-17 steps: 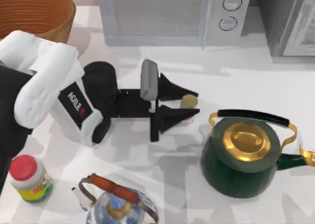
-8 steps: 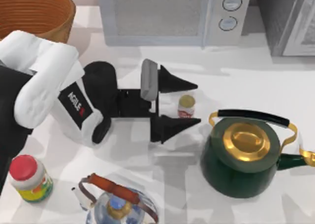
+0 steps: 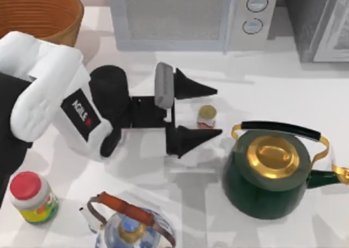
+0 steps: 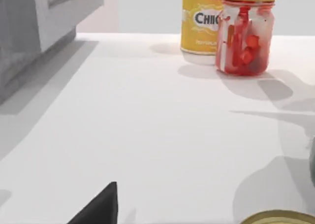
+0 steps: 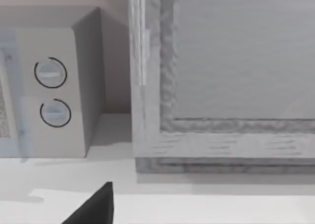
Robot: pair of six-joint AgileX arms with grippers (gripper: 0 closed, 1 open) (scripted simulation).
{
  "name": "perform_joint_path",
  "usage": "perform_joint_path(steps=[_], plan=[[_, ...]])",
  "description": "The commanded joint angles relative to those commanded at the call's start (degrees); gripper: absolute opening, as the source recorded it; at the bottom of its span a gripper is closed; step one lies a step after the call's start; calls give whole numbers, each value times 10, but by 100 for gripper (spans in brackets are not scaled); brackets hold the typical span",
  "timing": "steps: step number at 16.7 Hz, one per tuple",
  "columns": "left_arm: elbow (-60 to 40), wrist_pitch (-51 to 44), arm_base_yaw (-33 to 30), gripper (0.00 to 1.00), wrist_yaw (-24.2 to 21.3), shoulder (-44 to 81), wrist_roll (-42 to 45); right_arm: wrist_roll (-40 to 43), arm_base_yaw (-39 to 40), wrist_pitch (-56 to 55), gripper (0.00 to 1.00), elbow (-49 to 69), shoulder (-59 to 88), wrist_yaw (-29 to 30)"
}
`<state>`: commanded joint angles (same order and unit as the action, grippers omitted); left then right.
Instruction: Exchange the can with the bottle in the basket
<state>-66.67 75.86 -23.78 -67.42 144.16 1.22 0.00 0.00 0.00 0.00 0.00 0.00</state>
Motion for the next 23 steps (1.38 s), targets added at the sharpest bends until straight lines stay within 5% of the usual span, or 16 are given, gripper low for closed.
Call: perform_joint_path(steps=[8, 23], plan=[[145, -164, 52, 100, 145, -310, -5, 0, 0, 0, 100, 0, 0, 0], [583, -664, 207, 100, 589, -1306, -10, 0, 0, 0, 100, 0, 0, 0]])
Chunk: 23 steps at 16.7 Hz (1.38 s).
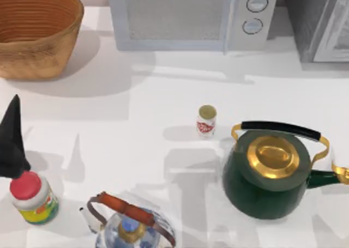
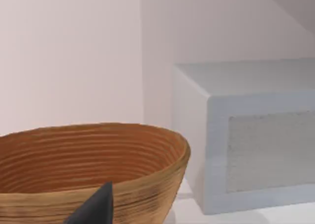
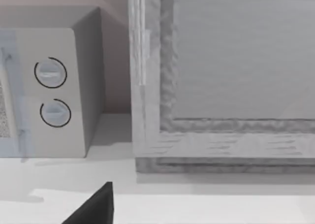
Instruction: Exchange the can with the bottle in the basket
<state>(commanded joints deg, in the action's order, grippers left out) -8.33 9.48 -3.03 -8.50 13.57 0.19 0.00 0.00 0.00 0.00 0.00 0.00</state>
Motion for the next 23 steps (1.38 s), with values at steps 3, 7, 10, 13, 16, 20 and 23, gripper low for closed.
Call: perform_joint_path(steps=[3, 7, 10, 13, 16, 20, 23], plan=[[56, -64, 20, 100, 57, -95, -1, 0, 0, 0, 100, 0, 0, 0], [83, -95, 30, 100, 85, -136, -2, 0, 0, 0, 100, 0, 0, 0], [83, -95, 30, 100, 85, -136, -2, 0, 0, 0, 100, 0, 0, 0], [82, -93, 32, 100, 81, -126, 0, 0, 0, 0, 100, 0, 0, 0], [71, -79, 57, 100, 58, -72, 14, 0, 0, 0, 100, 0, 0, 0], [42, -41, 116, 100, 5, 75, 46, 0, 0, 0, 100, 0, 0, 0], [12, -4, 167, 100, -41, 192, 74, 0, 0, 0, 100, 0, 0, 0]])
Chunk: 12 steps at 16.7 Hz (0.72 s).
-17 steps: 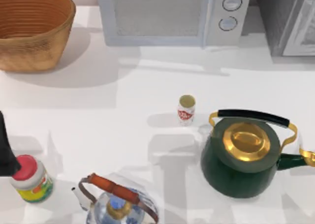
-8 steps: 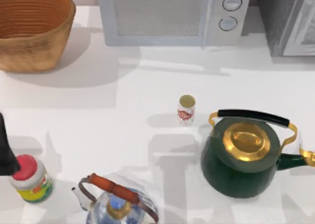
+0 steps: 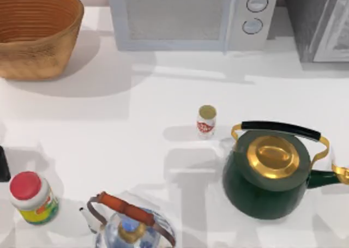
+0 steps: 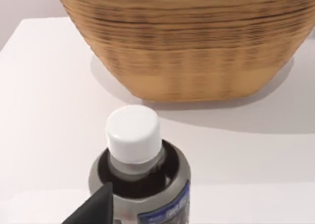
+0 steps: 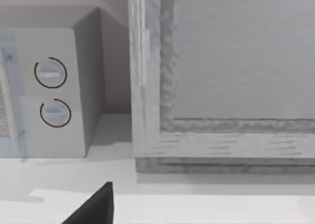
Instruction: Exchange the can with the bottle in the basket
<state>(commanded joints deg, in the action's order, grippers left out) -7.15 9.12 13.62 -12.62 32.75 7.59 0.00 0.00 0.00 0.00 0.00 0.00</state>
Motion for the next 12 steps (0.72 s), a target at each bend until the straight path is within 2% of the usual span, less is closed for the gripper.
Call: perform_joint_path(steps=[7, 12], plan=[[-54, 68, 99, 100, -91, 236, 55, 0, 0, 0, 100, 0, 0, 0], [-62, 81, 126, 100, -114, 297, 69, 0, 0, 0, 100, 0, 0, 0]])
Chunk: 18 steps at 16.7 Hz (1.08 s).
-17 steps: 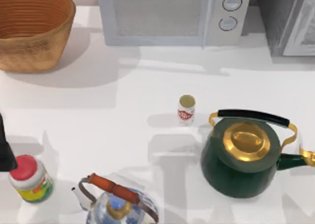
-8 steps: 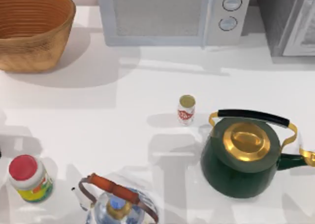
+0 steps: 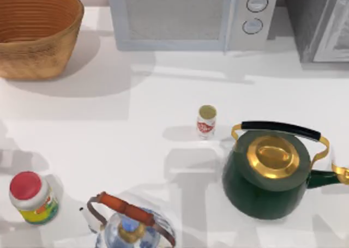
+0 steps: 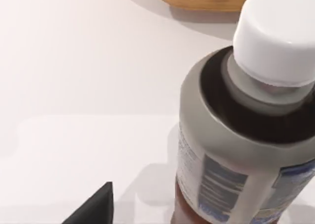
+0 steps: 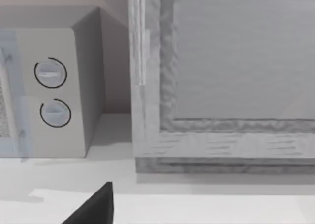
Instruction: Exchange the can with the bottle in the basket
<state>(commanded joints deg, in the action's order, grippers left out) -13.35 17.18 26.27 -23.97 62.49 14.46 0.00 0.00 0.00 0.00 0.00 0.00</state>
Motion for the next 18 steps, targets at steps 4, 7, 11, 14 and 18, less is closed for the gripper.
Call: perform_joint_path(steps=[4, 7, 11, 14, 18], plan=[[2, -1, -2, 100, 1, -2, -1, 0, 0, 0, 100, 0, 0, 0], [-10, 10, -16, 100, 12, 16, -8, 0, 0, 0, 100, 0, 0, 0], [-42, 65, -53, 100, 44, 94, -28, 0, 0, 0, 100, 0, 0, 0], [-55, 126, -70, 100, 57, 166, -36, 0, 0, 0, 100, 0, 0, 0], [-53, 195, -68, 100, 55, 234, -35, 0, 0, 0, 100, 0, 0, 0]])
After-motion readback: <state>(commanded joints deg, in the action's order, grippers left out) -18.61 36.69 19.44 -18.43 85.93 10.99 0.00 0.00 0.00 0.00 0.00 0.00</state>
